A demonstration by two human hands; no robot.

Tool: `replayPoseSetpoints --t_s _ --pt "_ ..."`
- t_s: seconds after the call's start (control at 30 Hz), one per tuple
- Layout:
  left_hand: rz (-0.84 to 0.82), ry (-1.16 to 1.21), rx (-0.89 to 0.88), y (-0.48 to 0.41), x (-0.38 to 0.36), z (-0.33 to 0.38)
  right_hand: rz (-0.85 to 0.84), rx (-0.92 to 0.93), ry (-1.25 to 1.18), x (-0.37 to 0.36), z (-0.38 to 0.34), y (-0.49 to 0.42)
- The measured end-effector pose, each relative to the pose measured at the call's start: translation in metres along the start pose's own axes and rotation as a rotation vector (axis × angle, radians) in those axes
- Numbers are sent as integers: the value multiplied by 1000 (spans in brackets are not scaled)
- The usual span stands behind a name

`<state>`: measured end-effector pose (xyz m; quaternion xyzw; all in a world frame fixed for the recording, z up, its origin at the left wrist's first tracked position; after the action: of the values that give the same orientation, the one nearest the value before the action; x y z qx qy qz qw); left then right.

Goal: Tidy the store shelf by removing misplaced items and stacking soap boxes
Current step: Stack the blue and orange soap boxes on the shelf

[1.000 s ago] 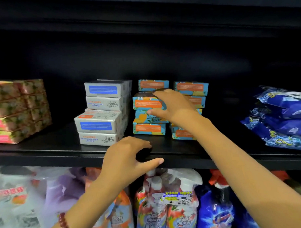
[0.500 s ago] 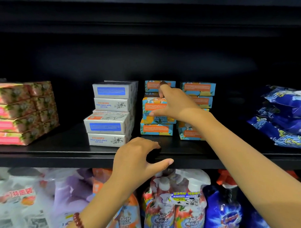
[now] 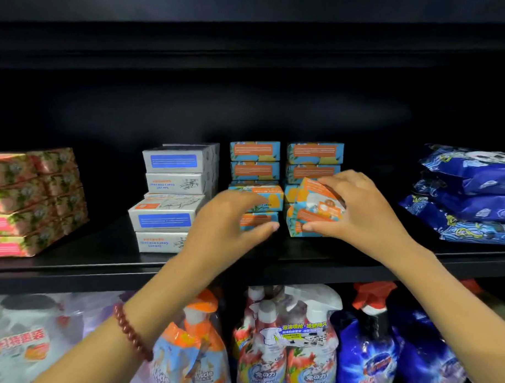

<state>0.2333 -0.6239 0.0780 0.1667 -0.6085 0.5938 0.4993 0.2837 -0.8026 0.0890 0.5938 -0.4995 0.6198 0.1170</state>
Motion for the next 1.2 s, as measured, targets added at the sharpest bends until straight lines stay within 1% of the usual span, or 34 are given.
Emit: replayPoseSetpoints --t_s 0.07,0.17,0.23,0.3,0.37,0.47,0.6,0.7,0.93,1.0,1.2 --pt "-40 -51 2 -25 5 2 -3 -30 -8 -1 11 13" --pt "-249 -114 131 -60 -9 -17 8 -51 -10 -1 20 26" --pt "-355 -148 206 -72 -23 -30 19 -47 -15 0 24 32" --pt "-392 -189 227 -77 -31 -38 28 -45 -24 2 27 37" --pt "-391 -225 234 -78 -35 -42 39 -41 -30 4 32 40" --pt "-365 -206 265 -76 -34 -46 49 -25 -38 5 35 39" --pt "-330 -225 287 -70 -27 -39 40 7 -26 8 32 19" --pt "-297 -220 259 -60 -17 -29 -19 50 -10 5 25 -2" --pt "-145 -85 185 -31 5 -14 -227 132 -30 -16 13 -34" --pt "-113 -59 169 -28 10 -11 -260 143 -26 -23 13 -34" --pt "-47 -54 129 -26 20 -3 -156 161 49 -23 11 -31"
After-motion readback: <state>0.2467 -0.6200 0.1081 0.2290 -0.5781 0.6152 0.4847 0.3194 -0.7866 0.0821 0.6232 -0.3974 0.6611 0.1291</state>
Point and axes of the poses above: each hand's wrist, its own y-axis away from the middle knuckle, its own x-axis out of the back of the hand, z = x × y, the point moved 8 cm from there along -y, towards the middle knuckle, and after that the axes turned 14 degrees about -z, right-handed, at the moved point
